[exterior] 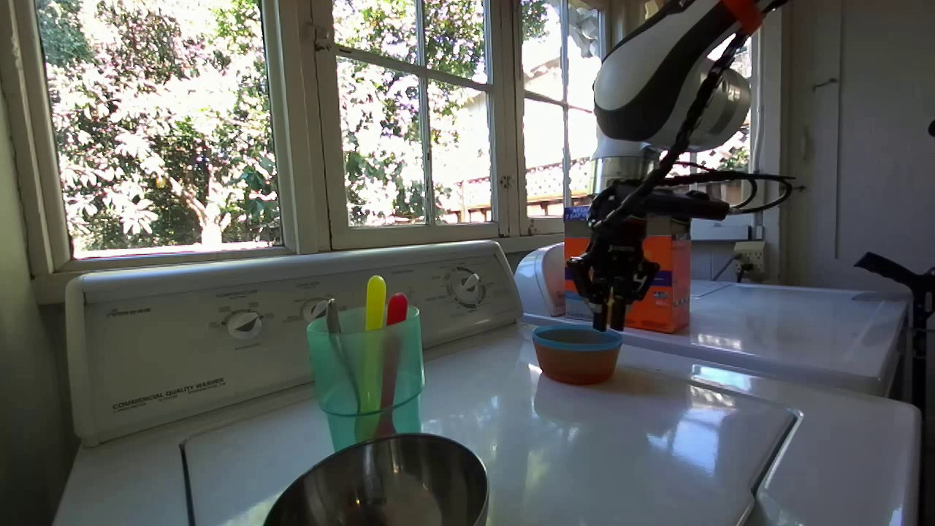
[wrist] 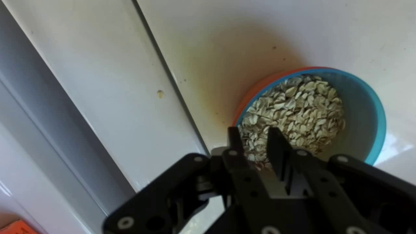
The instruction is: Remove the blue bowl from the orange bowl and use the pink spoon to put some of the contents of the blue bowl into the orange bowl
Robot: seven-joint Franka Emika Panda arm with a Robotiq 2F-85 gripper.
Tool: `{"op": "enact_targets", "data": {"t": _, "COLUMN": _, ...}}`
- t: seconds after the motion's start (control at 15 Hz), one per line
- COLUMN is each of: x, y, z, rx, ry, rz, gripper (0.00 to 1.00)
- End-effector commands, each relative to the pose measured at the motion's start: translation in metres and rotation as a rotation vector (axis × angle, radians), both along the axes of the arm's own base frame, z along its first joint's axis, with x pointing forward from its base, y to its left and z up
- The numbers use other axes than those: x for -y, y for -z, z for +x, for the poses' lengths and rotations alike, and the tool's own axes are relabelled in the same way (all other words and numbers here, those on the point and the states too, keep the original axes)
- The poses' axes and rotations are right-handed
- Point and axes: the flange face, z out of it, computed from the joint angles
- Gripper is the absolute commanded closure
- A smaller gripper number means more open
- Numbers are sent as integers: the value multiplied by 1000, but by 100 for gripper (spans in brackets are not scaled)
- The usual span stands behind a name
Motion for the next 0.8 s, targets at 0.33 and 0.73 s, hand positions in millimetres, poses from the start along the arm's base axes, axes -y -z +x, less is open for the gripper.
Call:
{"op": "enact_targets", "data": {"t": 0.33, "x": 4, "y": 5, "z": 0, "rx": -30, "ry": 24, "rz": 8, "gripper": 70}}
{"op": "enact_targets", "data": {"t": 0.73, "x": 5, "y": 10, "z": 0, "rx": -40, "ry": 29, "rz": 8, "gripper": 88}}
